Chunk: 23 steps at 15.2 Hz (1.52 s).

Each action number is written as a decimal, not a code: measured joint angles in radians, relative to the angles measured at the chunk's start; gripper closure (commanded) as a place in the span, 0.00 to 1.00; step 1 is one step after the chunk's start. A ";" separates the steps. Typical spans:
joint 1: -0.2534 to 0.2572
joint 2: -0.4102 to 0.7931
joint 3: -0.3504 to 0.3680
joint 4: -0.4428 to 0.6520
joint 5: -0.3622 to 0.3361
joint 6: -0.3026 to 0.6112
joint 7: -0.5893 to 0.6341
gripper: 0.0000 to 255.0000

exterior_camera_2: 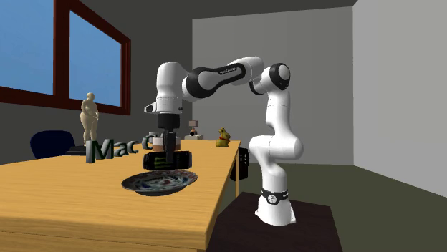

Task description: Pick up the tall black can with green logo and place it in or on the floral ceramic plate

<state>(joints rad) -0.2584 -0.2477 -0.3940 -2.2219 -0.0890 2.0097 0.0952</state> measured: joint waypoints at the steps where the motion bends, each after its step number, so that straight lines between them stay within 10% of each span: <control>1: 0.000 0.000 0.000 0.000 0.000 0.000 0.000 1.00; 23: 0.017 -0.020 0.035 0.224 0.007 -0.245 0.030 1.00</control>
<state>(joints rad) -0.2415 -0.2676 -0.3591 -1.9976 -0.0822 1.7644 0.1253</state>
